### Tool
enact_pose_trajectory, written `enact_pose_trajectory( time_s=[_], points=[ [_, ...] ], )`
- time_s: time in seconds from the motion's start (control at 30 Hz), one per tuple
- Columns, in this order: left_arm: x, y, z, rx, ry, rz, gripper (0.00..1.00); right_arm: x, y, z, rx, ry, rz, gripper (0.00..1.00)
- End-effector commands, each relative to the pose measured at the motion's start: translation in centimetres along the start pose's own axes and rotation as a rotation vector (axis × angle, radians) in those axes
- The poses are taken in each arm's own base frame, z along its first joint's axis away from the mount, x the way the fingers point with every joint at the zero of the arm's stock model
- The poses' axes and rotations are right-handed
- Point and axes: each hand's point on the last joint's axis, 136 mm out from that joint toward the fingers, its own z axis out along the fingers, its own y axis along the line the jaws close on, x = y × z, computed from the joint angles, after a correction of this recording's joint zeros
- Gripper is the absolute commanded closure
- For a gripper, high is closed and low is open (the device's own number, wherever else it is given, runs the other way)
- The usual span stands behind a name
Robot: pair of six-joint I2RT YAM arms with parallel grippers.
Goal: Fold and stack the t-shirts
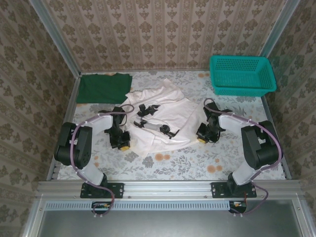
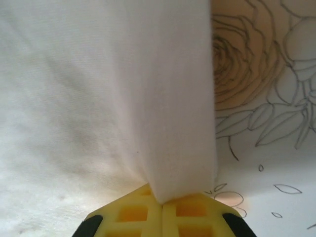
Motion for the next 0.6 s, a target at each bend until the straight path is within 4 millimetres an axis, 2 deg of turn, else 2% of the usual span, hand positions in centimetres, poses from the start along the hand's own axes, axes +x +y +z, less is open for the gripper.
enact_pose_trajectory(
  time_s=[0.0,0.13,0.17,0.2,0.3,0.47,0.57],
  points=[
    [-2.8,-1.2,-0.1,0.014,-0.087,0.010,1.00,-1.7,0.4,-1.5,0.006,-0.105,-0.013,1.00],
    [-3.1,-2.1,-0.8,0.056,-0.100,0.020,1.00,-2.3,0.4,-4.2,-0.014,-0.166,-0.002,1.00],
    [-3.0,-2.4,-1.0,0.074,-0.103,0.032,0.95,-2.4,0.5,-4.6,-0.022,-0.174,-0.001,1.00],
    [-2.8,-3.0,-1.3,0.107,-0.108,0.053,0.84,-2.4,0.6,-5.0,-0.030,-0.181,-0.001,1.00],
    [-1.7,-4.7,-2.5,0.174,-0.118,0.137,0.65,-2.4,0.8,-5.2,-0.041,-0.179,0.001,1.00],
    [1.1,-6.0,-3.4,0.139,-0.158,0.302,0.57,-2.5,1.2,-4.9,-0.051,-0.168,0.008,1.00],
    [3.2,-7.7,-2.7,0.132,-0.147,0.444,0.52,-2.6,1.4,-4.9,-0.059,-0.168,0.007,1.00]
  ],
)
